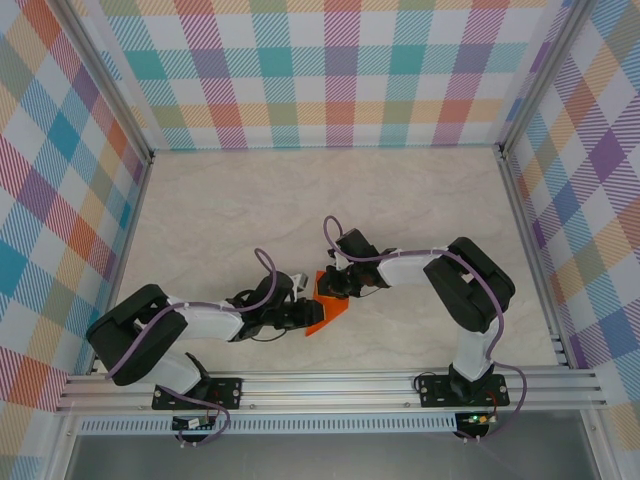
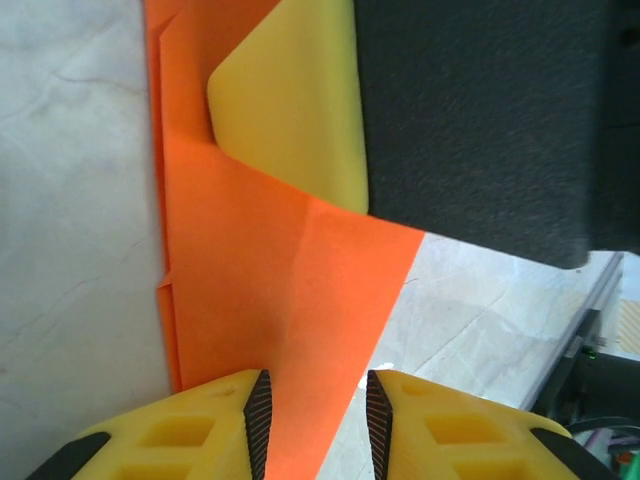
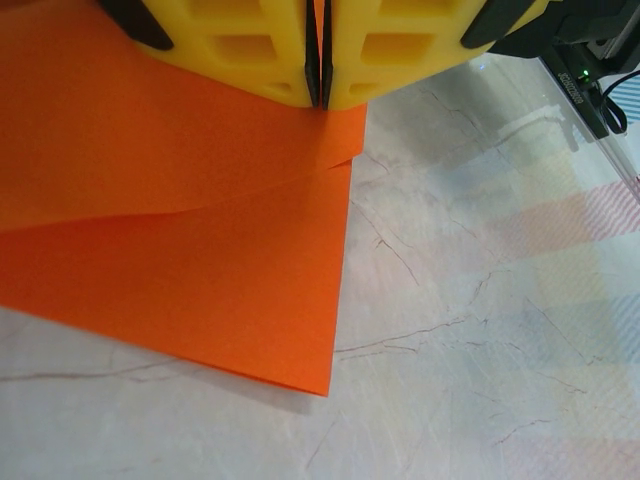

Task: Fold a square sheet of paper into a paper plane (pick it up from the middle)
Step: Fourth fold the wing at the center of the table.

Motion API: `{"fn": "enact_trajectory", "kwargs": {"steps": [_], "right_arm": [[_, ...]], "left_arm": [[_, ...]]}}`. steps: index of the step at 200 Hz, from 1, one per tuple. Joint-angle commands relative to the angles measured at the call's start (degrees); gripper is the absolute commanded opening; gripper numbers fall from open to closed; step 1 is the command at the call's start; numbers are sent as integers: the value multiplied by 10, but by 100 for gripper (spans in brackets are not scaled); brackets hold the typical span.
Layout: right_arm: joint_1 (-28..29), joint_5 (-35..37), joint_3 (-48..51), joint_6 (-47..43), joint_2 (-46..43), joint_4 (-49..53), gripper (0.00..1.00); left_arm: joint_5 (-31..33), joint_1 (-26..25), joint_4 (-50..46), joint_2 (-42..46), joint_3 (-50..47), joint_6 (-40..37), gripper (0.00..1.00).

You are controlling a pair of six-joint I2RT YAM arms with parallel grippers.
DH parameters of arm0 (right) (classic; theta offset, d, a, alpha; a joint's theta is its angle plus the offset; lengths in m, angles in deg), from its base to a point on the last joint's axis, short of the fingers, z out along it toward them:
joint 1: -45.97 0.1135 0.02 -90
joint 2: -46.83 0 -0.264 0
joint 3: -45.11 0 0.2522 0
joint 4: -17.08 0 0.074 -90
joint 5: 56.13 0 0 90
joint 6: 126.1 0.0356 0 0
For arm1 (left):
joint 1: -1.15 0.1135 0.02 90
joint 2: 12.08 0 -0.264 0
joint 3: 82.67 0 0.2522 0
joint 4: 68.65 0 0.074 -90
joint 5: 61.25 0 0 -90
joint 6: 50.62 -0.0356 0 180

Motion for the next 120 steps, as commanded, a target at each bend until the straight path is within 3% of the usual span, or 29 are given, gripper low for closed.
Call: {"fn": "enact_trajectory", "kwargs": {"steps": [1,59,120], "right_arm": [[5,42,17,-9,47,29,13],[5,43,15,-10,50,32,13],[5,45,16,-11,50,34,13]], "left_arm": [[-41,3,46,-27,-28,23,33],[-69,1,46,-3,-56,30,34],[-56,-2,-63,101,-52,2,35]]}}
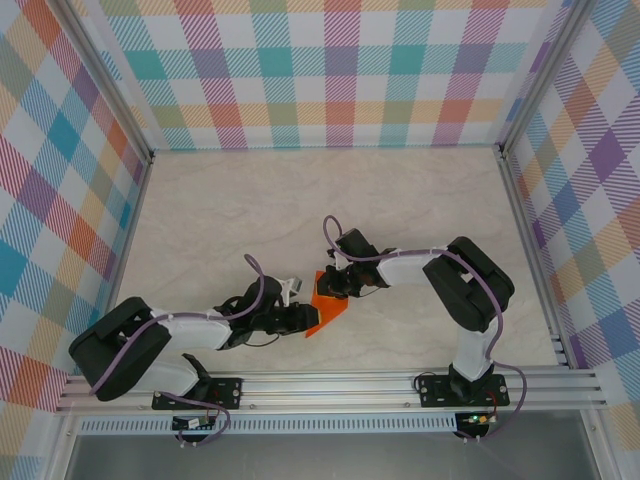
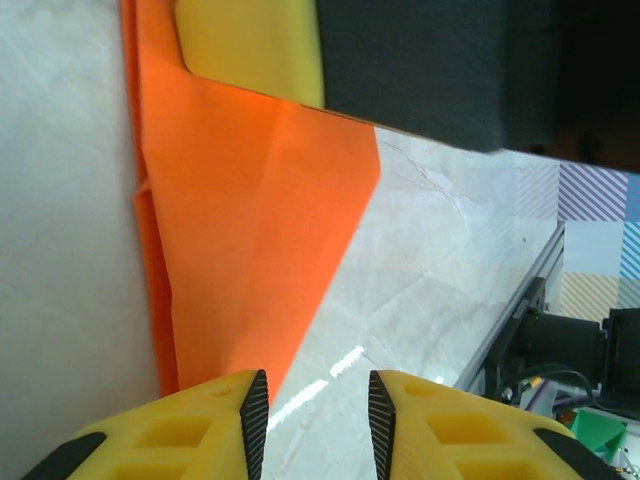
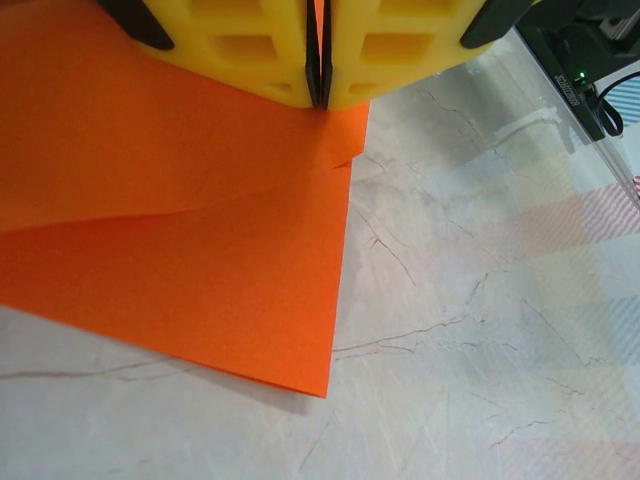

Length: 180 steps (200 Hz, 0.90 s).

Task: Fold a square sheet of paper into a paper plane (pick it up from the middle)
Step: Fourth fold the wing at the center of the table.

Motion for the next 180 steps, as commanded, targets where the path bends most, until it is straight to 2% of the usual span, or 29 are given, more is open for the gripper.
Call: {"fn": "enact_trajectory", "kwargs": {"steps": [1,136,158,180], "right_arm": [[5,50,18,-11,47,35,13],[6,48,16,-8,49,35,13],[7,48,15,-9,50,36,13],[7,49,17,-9,50,36,13]], "left_arm": [[-15,-6,-64,24,-5,-12,35],[-38,-39,-29,-39,-22,-1,34],[-49,-40,-44,-15,-19,-7,34],[-7,-38,-118,51,0,-31,33]]}}
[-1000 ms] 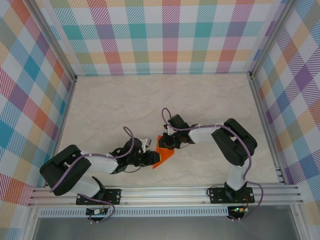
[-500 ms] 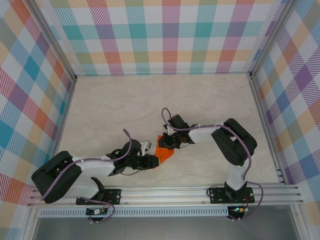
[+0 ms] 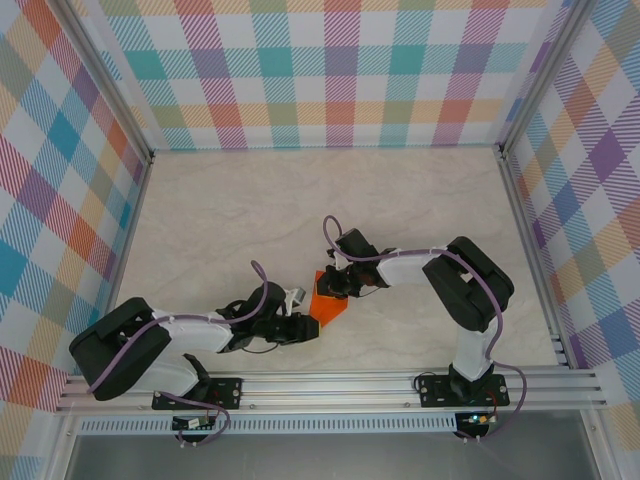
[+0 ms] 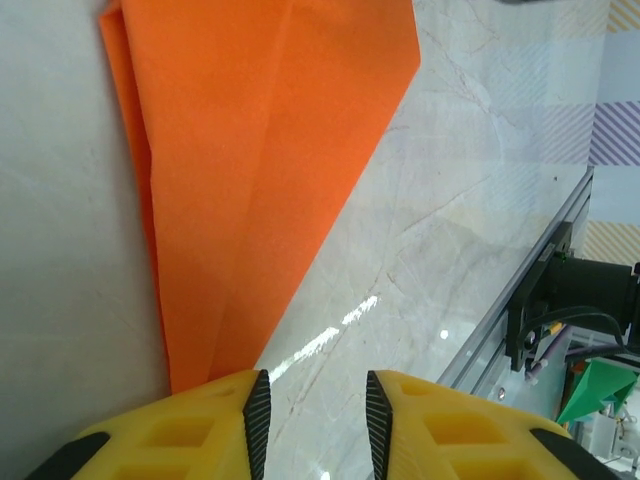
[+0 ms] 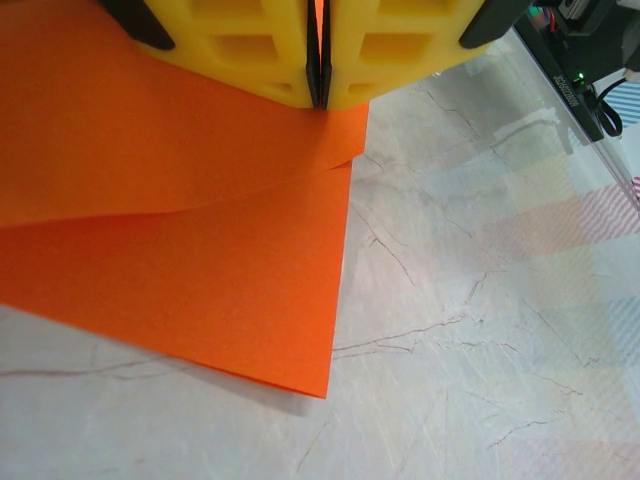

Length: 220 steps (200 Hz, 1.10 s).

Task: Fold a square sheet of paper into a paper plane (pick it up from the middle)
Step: Fourth fold the wing at the center of the table.

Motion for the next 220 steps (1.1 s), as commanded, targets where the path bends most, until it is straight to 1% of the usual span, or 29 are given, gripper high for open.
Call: {"fn": "enact_trajectory", "kwargs": {"steps": [1,12,23,41,54,73,126,156,195,220], "right_arm": [[7,50,18,-10,49,38,13],[7,52,18,-9,49,38,13],[7,52,19,-9,49,38,13],[7,51,18,-9,51,39,13],[8,50,17,-10,52,37,13],[8,51,16,-9,51,37,13],[9,50,18,-9,51,38,12],[9,51,19,-9,50,38,13],[10,52,16,-9,53,38,13],[10,51,15,-8,59,37,13]], "left_arm": [[18,-9,-83,58,7,-27,33],[39,1,-115,94,15,-35,33],[46,19,-127,120,21,-38,33],[40,48,-121,128,33,-48,34],[27,60,-106,111,44,-54,36],[4,67,-80,64,67,-57,36],[-20,73,16,-60,102,-57,37],[-20,73,21,-81,97,-52,37],[-36,72,41,-86,51,-15,37],[-60,70,55,-103,36,-5,37]]}}
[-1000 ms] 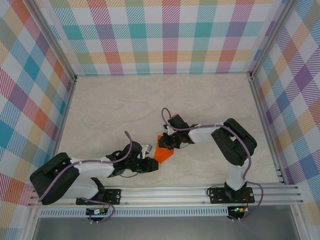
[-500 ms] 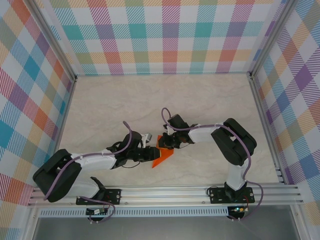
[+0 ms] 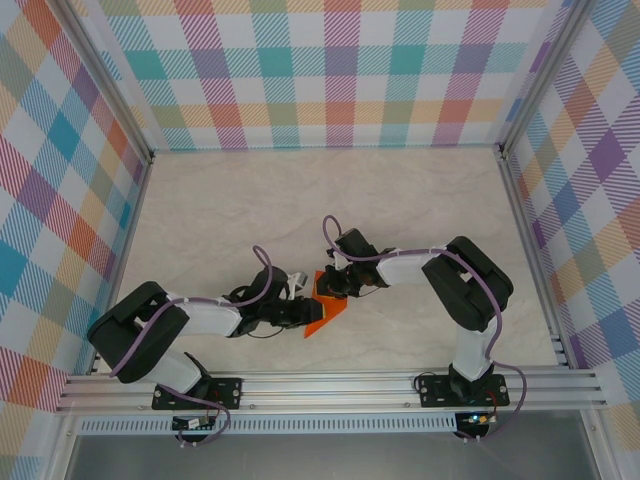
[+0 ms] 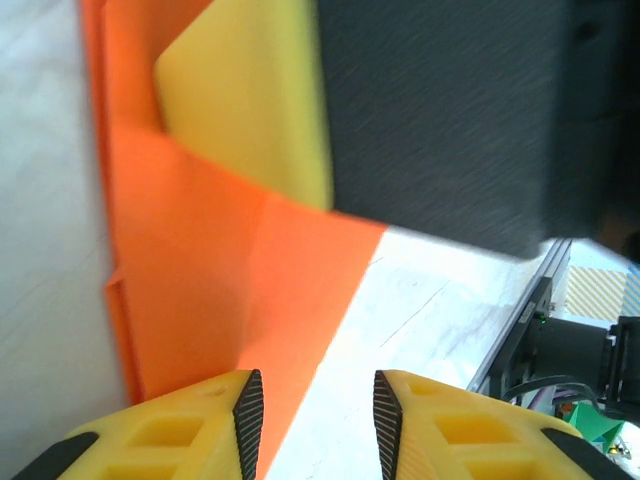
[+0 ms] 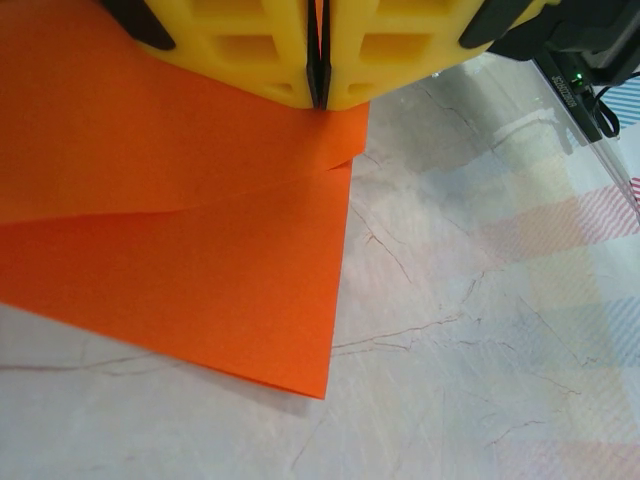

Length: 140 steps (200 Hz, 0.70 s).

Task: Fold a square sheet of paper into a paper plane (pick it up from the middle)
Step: Fourth fold the wing at the center of the table.

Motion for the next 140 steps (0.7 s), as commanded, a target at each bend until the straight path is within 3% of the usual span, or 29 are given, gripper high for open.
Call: {"fn": "enact_trajectory", "kwargs": {"steps": [1,53,140], "right_arm": [[10,54,17,-8,55,38,13],[10,55,17,-8,53,41,12],[10,64,16,-10,50,51,12]], "left_arm": [[-36,5,20,-22,-19,18,37],[-67,-21,5,-48,-9,16,34],[-59,-45,-96,16,-21,-26,29]]}}
